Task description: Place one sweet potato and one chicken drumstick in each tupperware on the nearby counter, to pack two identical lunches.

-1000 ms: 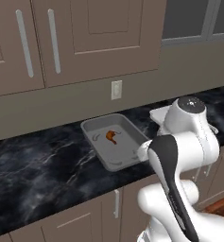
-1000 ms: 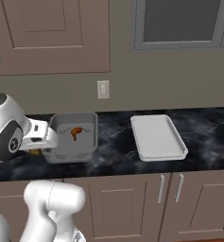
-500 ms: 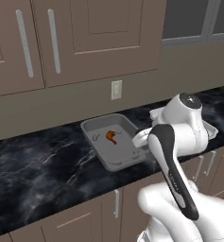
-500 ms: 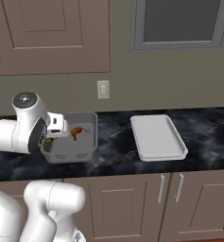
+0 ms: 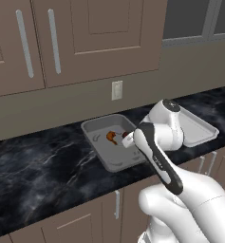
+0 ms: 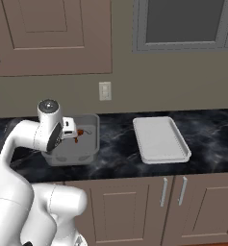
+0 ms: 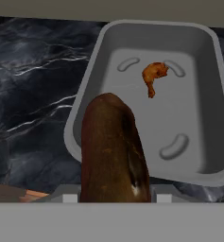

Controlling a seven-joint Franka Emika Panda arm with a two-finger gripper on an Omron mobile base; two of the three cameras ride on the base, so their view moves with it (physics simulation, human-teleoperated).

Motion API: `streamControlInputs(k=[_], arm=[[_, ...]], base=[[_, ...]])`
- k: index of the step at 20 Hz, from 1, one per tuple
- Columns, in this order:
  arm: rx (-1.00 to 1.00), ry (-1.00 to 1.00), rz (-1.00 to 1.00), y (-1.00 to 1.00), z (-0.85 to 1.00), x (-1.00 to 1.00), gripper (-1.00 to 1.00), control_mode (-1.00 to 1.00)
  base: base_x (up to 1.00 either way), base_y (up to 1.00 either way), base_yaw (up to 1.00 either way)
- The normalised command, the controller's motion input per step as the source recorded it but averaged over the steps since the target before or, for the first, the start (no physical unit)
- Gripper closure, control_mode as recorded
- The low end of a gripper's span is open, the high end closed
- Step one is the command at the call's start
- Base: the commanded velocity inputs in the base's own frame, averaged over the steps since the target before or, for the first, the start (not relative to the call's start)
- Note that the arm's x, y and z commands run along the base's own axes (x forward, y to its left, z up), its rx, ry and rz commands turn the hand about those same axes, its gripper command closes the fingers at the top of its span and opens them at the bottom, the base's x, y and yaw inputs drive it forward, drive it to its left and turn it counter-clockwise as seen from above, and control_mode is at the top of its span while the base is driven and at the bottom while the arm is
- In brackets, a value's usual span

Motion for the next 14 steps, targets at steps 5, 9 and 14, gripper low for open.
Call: streamControlInputs(k=[5, 9, 14], arm=[[0.0, 0.0, 0.05, 0.29, -0.48, 0.61, 1.0, -1.0], [0.0, 0.01, 0.02, 0.09, -0.34, 0.61, 1.0, -1.0], [0.0, 0.04, 0.03, 0.0, -0.3, 0.62, 1.0, -1.0]], base=[[0.0, 0.0, 0.0], [0.0, 0.0, 0.0], [0.0, 0.0, 0.0]])
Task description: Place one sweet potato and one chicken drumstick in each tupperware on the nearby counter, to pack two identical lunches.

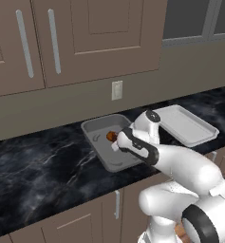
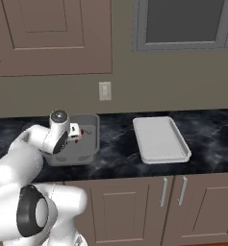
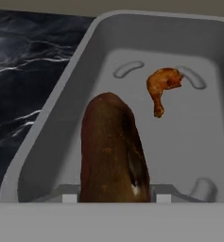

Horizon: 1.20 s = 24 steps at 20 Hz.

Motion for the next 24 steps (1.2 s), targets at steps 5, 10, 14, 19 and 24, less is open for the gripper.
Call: streamControlInputs(k=[5, 10, 14, 19, 24], arm=[[0.0, 0.05, 0.02, 0.01, -0.25, 0.59, 1.0, -1.0], [0.0, 0.05, 0.0, 0.16, -0.32, 0.56, 1.0, -1.0], [0.0, 0.04, 0.0, 0.23, -0.48, 0.52, 1.0, -1.0], [0.0, 0.0, 0.0, 0.14, -0.51, 0.39, -1.0, -1.0], [0.0, 0.0, 0.0, -0.02, 0.0, 0.08, -1.0, -1.0]], base=[[0.0, 0.0, 0.0], [0.0, 0.0, 0.0], [0.0, 0.0, 0.0], [0.0, 0.0, 0.0], [0.0, 0.0, 0.0]])
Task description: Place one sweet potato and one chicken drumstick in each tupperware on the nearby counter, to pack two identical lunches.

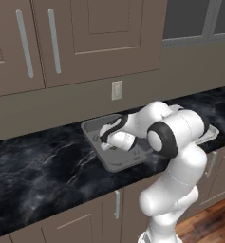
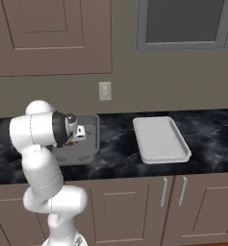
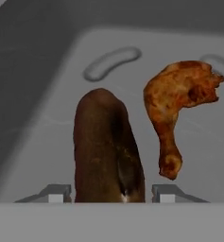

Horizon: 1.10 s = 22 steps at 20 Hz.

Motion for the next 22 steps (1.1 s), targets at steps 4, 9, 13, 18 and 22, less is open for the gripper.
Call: streamControlInputs(k=[4, 9, 13, 18, 22], arm=[[0.0, -0.01, 0.0, -0.2, 0.79, -0.41, -1.0, -1.0], [-0.01, 0.0, 0.0, -0.16, 1.0, -0.28, -1.0, -1.0], [-0.01, 0.0, 0.0, -0.13, 1.0, -0.43, -1.0, -1.0], [0.0, 0.0, -0.01, -0.38, 0.99, -0.84, -1.0, -1.0], [0.0, 0.0, -0.03, -0.55, 0.89, -0.99, -1.0, -1.0]], base=[[0.0, 0.0, 0.0], [0.0, 0.0, 0.0], [0.0, 0.0, 0.0], [0.0, 0.0, 0.0], [0.0, 0.0, 0.0]])
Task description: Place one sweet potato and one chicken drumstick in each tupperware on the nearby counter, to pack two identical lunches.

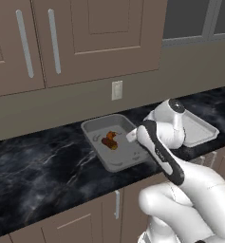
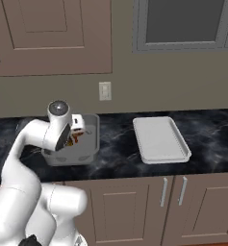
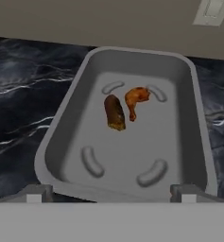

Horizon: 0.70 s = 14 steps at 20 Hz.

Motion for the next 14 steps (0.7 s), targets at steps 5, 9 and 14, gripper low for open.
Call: streamControlInputs(k=[5, 9, 14], arm=[[0.0, 0.07, -0.07, -0.51, 0.95, -0.9, -1.0, -1.0], [0.0, 0.15, -0.1, -0.2, 0.88, -0.66, -1.0, -1.0], [0.0, 0.02, -0.18, -0.09, 0.21, -0.72, -1.0, 1.0]], base=[[0.0, 0.0, 0.0], [0.0, 0.0, 0.0], [-0.2, -0.08, -0.07]])
